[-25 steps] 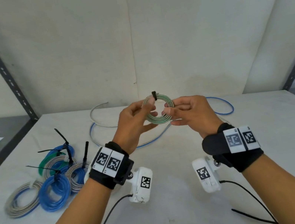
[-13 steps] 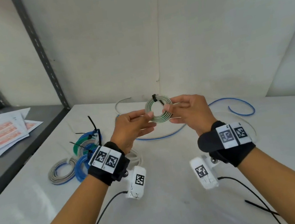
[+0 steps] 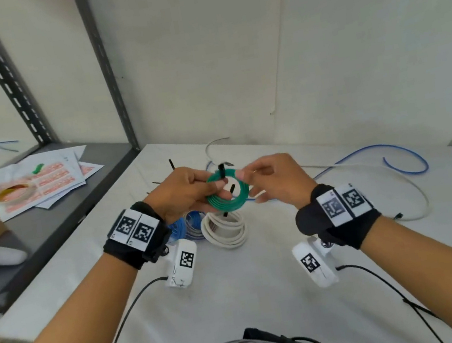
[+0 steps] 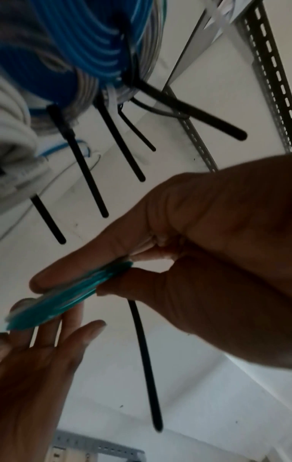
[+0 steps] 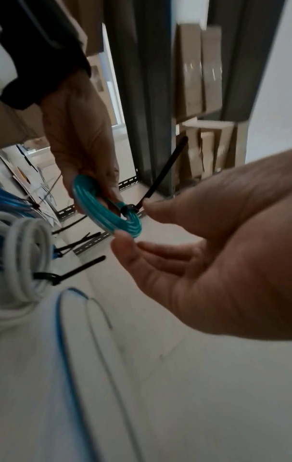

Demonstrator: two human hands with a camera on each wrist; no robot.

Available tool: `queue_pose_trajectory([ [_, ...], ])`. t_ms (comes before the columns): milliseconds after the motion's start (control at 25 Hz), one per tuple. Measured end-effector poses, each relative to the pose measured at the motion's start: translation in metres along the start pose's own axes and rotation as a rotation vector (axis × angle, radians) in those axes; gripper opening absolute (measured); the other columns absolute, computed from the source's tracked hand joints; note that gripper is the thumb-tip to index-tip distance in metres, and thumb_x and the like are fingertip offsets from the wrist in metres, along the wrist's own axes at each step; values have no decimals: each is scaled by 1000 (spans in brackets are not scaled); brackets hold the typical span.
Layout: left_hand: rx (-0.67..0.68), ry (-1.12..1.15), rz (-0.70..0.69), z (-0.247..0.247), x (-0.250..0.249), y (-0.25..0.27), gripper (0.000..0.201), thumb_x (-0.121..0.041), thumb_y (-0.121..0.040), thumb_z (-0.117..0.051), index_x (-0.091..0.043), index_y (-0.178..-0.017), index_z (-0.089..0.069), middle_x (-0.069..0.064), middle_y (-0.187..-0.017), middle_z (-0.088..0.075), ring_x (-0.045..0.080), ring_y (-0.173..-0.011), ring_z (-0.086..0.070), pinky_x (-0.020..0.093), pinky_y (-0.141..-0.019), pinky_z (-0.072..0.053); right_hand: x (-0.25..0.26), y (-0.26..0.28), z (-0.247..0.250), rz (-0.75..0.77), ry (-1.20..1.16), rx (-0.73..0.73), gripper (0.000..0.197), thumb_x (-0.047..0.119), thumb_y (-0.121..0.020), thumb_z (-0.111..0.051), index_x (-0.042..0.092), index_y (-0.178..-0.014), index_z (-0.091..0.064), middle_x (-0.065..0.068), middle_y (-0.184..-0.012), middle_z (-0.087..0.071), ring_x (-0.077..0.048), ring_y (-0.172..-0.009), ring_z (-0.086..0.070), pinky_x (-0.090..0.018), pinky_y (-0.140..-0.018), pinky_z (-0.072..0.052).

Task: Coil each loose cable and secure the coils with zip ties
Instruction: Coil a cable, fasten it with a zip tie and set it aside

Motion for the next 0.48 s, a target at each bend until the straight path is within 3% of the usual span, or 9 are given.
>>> queue_pose_trajectory([
  [120, -57, -116, 89, 8, 22, -2, 23, -11, -95, -67, 1, -113, -66, 18, -97, -77, 25, -87, -76, 33, -74, -64, -29, -10, -31, -114, -14, 152, 18, 11, -86, -79, 0, -97, -69, -17, -82, -72, -25, -69, -72, -35, -67, -63],
  [240, -171, -390, 136, 18, 38, -6, 30, -18, -90, -75, -1, -111, -65, 13, -90, -76, 21, -75, -75, 29, -64, -62, -56, -16, -48, -205, 90, 169, 24, 14, -80, -84, 7, -91, -63, -17, -75, -72, -30, -64, -72, -47, -77, -62],
  [360, -197, -926, 127, 25, 38, -8, 32, -36, -87, -77, -12, -108, -71, 0, -89, -72, 14, -72, -70, 29, -71, -59, -64, -14, -60, -200, 200, 201, 29, 18, -79, -86, 10, -88, -60, -14, -68, -72, -19, -52, -69, -34, -69, -62],
  [480, -248, -1057, 136, 30, 38, -6, 35, -37, -84, -79, -11, -106, -71, 6, -100, -71, 21, -83, -70, 39, -81, -59, -56, -13, -69, -136, 240, 205, 29, 17, -77, -88, 7, -87, -62, -17, -72, -74, -17, -52, -70, -23, -57, -58],
])
Point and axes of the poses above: each hand's wrist, its own y-axis away from the middle knuckle, its own z-axis out of the back of the hand, x = y × z, the point moved 8 cm from there along -y, towards the middle knuckle
